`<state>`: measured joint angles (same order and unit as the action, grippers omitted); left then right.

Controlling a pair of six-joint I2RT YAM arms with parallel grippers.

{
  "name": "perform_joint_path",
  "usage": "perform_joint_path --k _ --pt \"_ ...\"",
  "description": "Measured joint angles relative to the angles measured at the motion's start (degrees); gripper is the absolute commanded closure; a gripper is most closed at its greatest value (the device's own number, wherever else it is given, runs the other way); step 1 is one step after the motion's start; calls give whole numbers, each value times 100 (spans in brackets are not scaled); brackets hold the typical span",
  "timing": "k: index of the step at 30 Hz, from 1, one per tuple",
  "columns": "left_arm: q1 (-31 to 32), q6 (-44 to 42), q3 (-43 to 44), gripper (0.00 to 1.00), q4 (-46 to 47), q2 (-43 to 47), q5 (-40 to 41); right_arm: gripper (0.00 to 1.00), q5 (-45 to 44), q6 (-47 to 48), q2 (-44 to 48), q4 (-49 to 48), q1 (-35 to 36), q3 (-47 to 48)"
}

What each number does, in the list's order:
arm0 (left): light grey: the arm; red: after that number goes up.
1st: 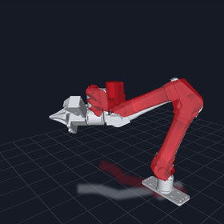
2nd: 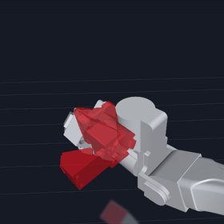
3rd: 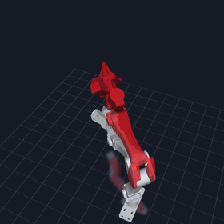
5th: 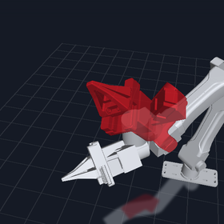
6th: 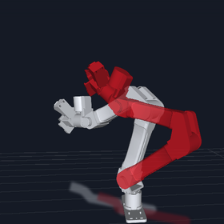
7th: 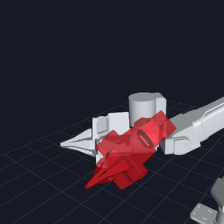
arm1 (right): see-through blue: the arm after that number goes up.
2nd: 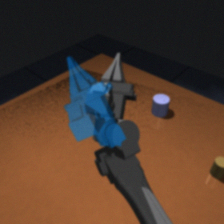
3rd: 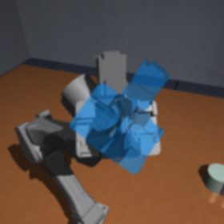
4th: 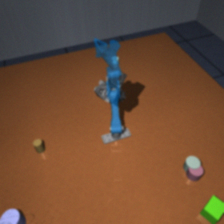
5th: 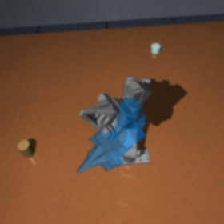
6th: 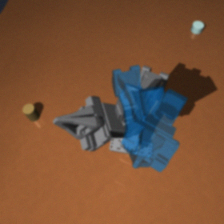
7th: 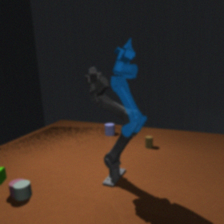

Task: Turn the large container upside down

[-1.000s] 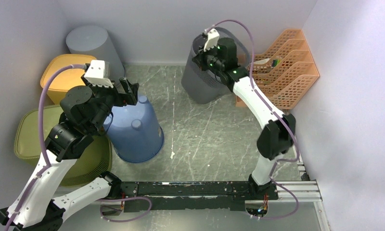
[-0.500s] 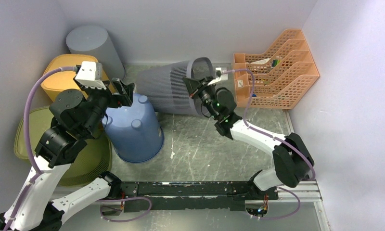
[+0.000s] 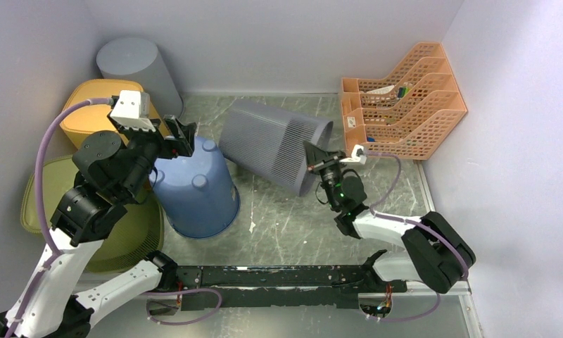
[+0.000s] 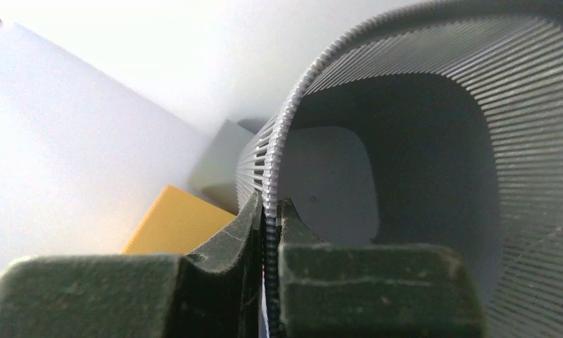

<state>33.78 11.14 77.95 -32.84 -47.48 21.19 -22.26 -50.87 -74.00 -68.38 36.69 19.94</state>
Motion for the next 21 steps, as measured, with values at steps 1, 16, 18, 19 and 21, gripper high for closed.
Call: perform_joint_path --k 1,16,18,19,21 --pt "0 0 0 0 0 -17 0 100 24 -168 2 -212 -70 -175" --pt "0 -4 -24 0 44 -369 -2 100 1434 -2557 -813 -2052 -2273 -1517" --pt "0 -4 -26 0 44 -431 -4 100 1641 -2920 -1169 -2061 -2317 -1425" --pt "0 -2 -26 0 44 -455 -9 100 1698 -3145 -1368 -2063 -2343 -1279" --pt "0 -7 -26 0 44 -476 -15 100 1733 -3281 -1486 -2061 -2371 -1086"
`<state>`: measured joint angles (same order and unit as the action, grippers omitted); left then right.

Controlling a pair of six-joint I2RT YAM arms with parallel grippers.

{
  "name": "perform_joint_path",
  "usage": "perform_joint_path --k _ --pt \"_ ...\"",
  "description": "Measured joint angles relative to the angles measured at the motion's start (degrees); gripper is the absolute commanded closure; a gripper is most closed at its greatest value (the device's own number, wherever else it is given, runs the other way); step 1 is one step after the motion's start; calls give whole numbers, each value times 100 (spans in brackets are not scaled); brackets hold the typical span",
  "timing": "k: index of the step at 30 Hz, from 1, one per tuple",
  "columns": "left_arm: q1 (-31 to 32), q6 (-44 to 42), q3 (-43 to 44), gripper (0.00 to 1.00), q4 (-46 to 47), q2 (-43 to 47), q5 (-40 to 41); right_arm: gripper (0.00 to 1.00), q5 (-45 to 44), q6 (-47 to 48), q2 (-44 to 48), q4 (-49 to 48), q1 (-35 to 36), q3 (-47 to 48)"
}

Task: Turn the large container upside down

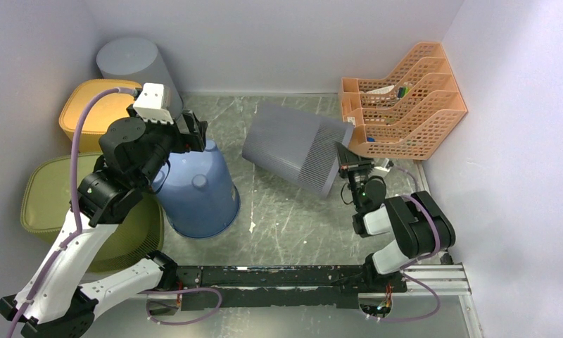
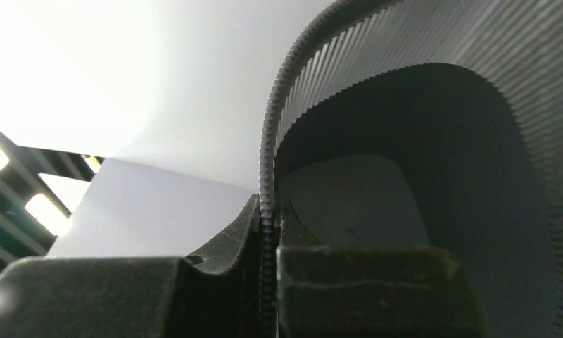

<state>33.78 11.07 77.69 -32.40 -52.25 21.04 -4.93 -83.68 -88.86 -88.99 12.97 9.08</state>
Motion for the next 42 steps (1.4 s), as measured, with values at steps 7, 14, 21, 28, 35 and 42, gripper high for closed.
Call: perform_joint_path --k 7,14,21,28,35,42 --pt "0 -90 85 0 -4 -85 0 100 155 79 -37 15 114 850" --pt "0 -195 232 0 -7 -164 24 100 109 199 -667 46 302 1823" --pt "0 -293 337 0 -46 -197 57 100 -20 144 -1200 81 527 2590" --pt "0 -337 413 0 -46 -210 70 100 63 46 -1543 146 595 3303" --pt "0 -334 400 0 -46 -157 70 100 70 -334 -1917 46 575 3016" --pt "0 -337 284 0 -46 -68 122 100 151 -501 -1384 28 131 2208"
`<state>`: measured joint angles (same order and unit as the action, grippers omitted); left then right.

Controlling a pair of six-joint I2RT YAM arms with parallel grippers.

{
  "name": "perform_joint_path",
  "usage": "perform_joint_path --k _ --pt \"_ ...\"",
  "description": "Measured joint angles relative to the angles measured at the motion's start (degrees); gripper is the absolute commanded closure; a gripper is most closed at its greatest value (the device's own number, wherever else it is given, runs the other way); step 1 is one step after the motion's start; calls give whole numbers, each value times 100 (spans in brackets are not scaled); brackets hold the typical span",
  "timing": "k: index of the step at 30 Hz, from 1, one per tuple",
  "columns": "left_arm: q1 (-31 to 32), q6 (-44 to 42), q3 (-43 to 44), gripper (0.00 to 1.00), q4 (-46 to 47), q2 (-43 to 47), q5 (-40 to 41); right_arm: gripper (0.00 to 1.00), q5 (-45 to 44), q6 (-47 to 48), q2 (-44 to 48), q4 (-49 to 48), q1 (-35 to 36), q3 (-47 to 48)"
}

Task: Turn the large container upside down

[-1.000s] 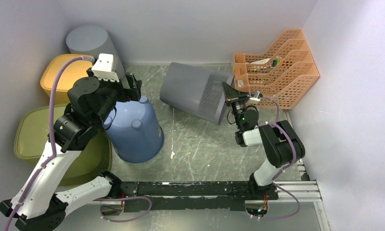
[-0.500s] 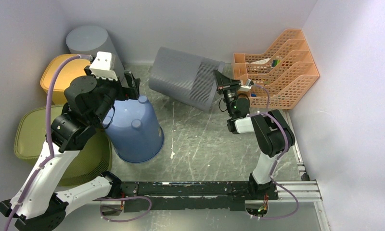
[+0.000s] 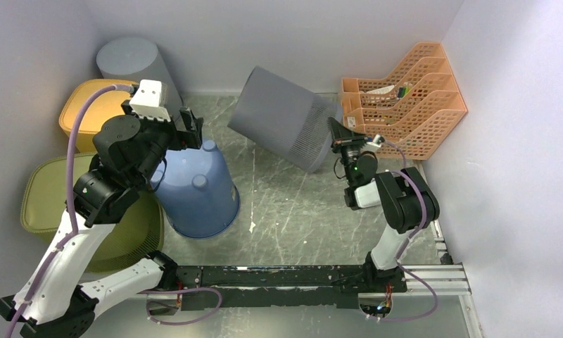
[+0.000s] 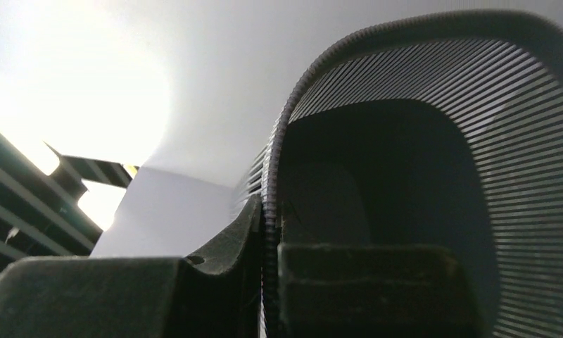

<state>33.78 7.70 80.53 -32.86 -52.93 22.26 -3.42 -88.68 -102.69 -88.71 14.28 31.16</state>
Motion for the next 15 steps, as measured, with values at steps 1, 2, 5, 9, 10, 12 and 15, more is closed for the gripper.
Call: perform_joint_path --k 1,2,5,9,10,12,15 --pt "0 0 -28 0 0 9 7 100 28 -17 107 0 -114 -142" --pt "0 2 -52 0 -2 15 9 100 48 -35 197 0 -240 -278" --pt "0 4 -122 0 2 15 7 100 151 -103 378 0 -557 -605" --pt "2 9 -164 0 2 7 4 100 376 -153 525 -2 -791 -903" --pt "0 11 -173 0 4 7 4 100 455 -160 527 -4 -813 -951" --pt "0 26 -199 0 13 9 4 100 632 -177 516 -9 -837 -1019" --pt "0 37 -262 0 22 9 2 100 857 -181 472 -13 -859 -1108"
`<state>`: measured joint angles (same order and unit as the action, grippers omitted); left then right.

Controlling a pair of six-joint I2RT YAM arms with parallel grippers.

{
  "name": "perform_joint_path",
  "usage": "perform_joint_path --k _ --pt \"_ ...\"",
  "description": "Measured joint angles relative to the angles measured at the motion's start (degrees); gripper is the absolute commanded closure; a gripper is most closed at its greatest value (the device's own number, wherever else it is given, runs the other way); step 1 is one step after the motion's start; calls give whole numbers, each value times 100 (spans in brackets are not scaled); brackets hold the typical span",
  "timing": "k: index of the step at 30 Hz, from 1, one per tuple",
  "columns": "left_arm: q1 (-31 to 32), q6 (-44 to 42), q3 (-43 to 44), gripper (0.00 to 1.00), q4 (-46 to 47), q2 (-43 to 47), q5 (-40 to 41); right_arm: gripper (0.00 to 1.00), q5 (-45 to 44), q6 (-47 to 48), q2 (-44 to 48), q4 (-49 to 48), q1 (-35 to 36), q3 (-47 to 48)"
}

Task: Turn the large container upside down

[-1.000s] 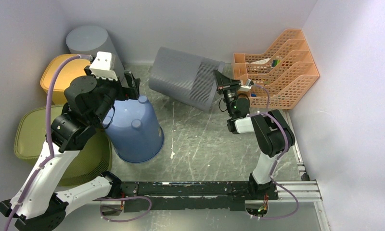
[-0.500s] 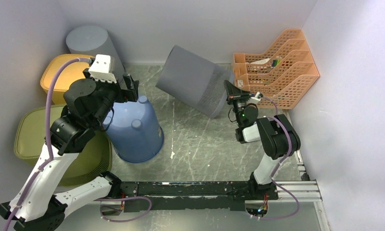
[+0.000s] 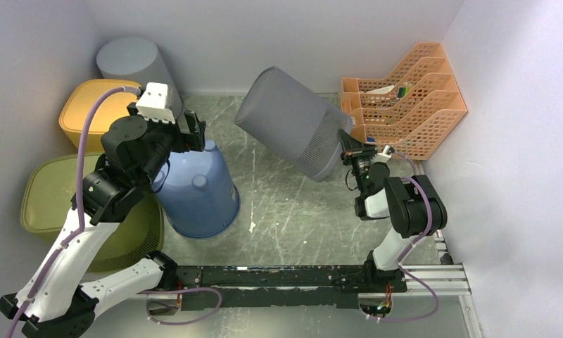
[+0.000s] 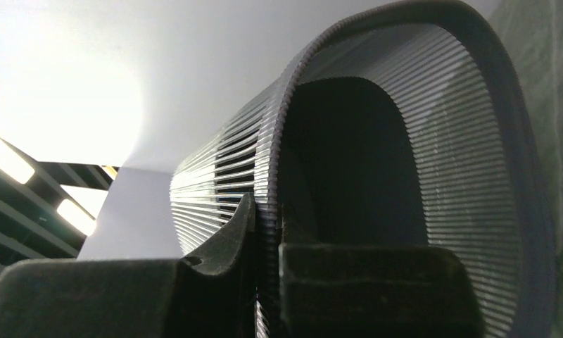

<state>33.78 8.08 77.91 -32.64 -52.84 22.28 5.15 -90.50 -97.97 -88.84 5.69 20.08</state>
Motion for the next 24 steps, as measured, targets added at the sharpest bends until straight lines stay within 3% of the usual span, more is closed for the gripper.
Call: perform_joint_path --k 14,24 --pt "0 52 -205 0 26 -11 -42 100 286 -192 72 -9 -260 -992" --pt "0 57 -267 0 74 -94 -83 100 555 -188 -122 -9 -313 -890"
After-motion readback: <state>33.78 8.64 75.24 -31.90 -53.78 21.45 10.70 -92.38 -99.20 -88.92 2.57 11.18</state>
